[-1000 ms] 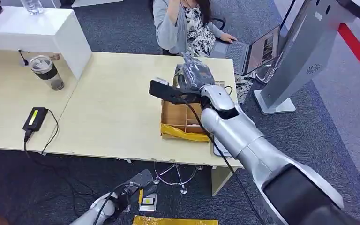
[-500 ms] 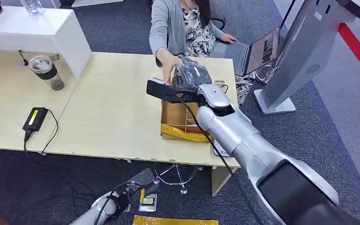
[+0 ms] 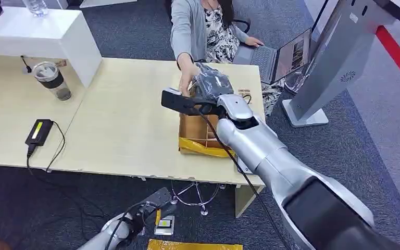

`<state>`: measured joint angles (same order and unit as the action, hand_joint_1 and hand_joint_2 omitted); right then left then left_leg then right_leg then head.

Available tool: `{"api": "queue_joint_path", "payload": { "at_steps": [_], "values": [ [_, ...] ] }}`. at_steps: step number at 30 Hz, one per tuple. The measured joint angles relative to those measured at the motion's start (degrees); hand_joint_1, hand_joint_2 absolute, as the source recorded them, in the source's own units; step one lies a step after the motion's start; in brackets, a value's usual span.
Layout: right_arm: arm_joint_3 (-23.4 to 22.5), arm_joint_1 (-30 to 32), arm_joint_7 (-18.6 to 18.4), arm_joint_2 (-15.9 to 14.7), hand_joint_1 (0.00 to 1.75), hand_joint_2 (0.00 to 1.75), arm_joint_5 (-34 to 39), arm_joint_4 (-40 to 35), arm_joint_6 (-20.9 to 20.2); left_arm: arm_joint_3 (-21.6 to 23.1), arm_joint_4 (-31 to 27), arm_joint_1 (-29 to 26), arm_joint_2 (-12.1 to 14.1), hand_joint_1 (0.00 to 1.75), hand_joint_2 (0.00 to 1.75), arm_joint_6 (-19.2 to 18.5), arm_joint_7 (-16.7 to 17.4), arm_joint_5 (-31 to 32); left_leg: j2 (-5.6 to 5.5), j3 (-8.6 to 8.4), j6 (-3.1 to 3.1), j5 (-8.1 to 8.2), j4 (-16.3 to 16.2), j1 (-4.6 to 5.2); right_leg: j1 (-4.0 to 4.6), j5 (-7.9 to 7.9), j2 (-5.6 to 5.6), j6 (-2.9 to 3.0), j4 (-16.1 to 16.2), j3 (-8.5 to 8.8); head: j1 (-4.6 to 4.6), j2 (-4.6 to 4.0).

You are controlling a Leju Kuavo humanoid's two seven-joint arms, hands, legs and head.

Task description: Pass the card to the sensor for recognition and then transmit it.

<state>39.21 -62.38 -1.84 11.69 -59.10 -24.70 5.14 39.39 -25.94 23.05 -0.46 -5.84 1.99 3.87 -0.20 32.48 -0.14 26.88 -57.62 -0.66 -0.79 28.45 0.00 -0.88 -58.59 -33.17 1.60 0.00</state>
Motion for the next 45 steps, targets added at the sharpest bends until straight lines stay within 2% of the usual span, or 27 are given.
{"api": "queue_joint_path", "payload": {
  "at_steps": [1, 5, 7, 11, 14, 20, 24, 29, 34, 38, 45],
  "values": [
    [0.0, 0.0, 0.1, 0.0, 0.0, 0.0, 0.0, 0.1, 0.0, 0.0, 0.0, 0.0, 0.0, 0.0, 0.0, 0.0, 0.0, 0.0, 0.0, 0.0, 0.0, 0.0, 0.0, 0.0, 0.0, 0.0, 0.01, 0.0, 0.0, 0.0, 0.0, 0.0],
    [0.0, -0.1, 0.8, 0.3, 0.0, 0.0, 0.1, 0.5, 0.4, 0.0, 0.2, 0.1, 0.0, 0.0, 0.0, 0.1, 0.0, 0.4, 0.0, -0.01, 0.0, 0.0, 0.0, 0.0, 0.0, 0.0, 0.02, 0.0, 0.0, -0.01, 0.0, 0.0],
    [0.0, -0.2, 2.7, 0.5, 0.0, 0.0, 1.5, 0.6, 0.7, 0.0, 0.3, 0.1, 0.0, 0.0, 0.0, 0.0, 0.0, 0.6, 0.0, -0.01, 0.0, 0.0, 0.0, 0.0, 0.0, 0.0, 0.0, 0.0, 0.0, -0.01, 0.0, 0.0],
    [-0.4, -0.2, 6.1, 0.9, 0.0, 0.0, 4.6, 0.8, -2.9, 0.0, 0.3, 0.1, 0.0, 0.0, 0.0, -0.2, 0.0, 1.0, 0.01, -0.01, 0.0, 0.0, 0.0, 0.0, 0.0, 0.0, 0.02, 0.0, 0.0, -0.01, -0.02, 0.0],
    [-0.4, -0.3, 7.6, 1.2, 0.0, 0.0, 5.2, 0.8, -3.6, 0.0, 0.5, 0.1, -0.2, 0.0, 0.0, -0.2, 0.0, 1.2, 0.01, 0.0, 0.0, 0.0, 0.0, 0.0, 0.0, 0.0, 0.0, 0.0, 0.0, 0.0, 0.0, 0.0],
    [-0.6, -0.9, 7.9, 1.7, 0.0, 0.0, 6.4, 0.8, -2.2, 0.0, 0.8, 0.0, -0.2, 0.0, 0.0, 0.5, -0.2, 0.9, 0.01, -0.01, 0.0, 0.0, 0.0, 0.0, 0.0, 0.0, 0.0, 0.0, 0.0, -0.02, 0.0, 0.0],
    [-1.6, -3.1, 7.2, -0.4, 0.0, 0.0, 8.3, 0.9, -1.3, 0.0, 0.9, -0.6, 0.1, 0.0, 0.0, 1.0, -0.8, 0.7, -0.01, 0.0, 0.0, 0.0, 0.0, 0.01, 0.0, 0.0, -0.02, 0.0, 0.0, -0.02, 0.02, 0.0],
    [-4.0, -4.8, 4.2, -6.0, 0.0, 0.0, 10.9, 1.3, -2.3, -0.1, 1.1, -1.9, -0.2, 0.0, 0.0, 4.7, -0.2, -0.3, 0.0, -0.04, 0.01, 0.0, -0.1, 0.04, -0.05, -0.02, -0.01, -0.03, 0.1, -0.04, -0.02, 0.0],
    [-7.3, -6.5, 0.3, -15.9, 0.0, 0.0, 14.4, 2.2, -4.7, -0.1, 1.0, -3.9, -0.5, 0.0, 0.0, 5.8, 1.4, -1.2, -0.17, 0.06, 0.04, 0.02, -0.1, 0.05, -0.06, -0.03, -0.17, -0.04, 0.1, -0.02, -0.02, 0.0],
    [-9.7, -6.7, -4.0, -24.3, 0.0, 0.0, 14.4, 3.2, -6.8, -0.1, 1.0, -4.2, -0.5, 0.0, 0.0, 5.9, 1.6, -1.7, -0.18, 0.07, 0.08, 0.06, -0.2, 0.1, -0.11, -0.04, -0.19, -0.06, 0.1, -0.02, -0.02, 0.0],
    [-12.7, -5.5, -8.4, -36.5, 0.0, 0.0, 16.0, 5.0, -8.3, -0.1, 0.7, -4.5, -0.5, 0.0, 0.0, 6.3, 2.0, -3.5, -0.16, 0.06, 0.14, 0.1, -0.2, 0.08, -0.09, -0.04, -0.17, -0.07, 0.1, -0.05, 0.0, 0.0]
  ]
}}
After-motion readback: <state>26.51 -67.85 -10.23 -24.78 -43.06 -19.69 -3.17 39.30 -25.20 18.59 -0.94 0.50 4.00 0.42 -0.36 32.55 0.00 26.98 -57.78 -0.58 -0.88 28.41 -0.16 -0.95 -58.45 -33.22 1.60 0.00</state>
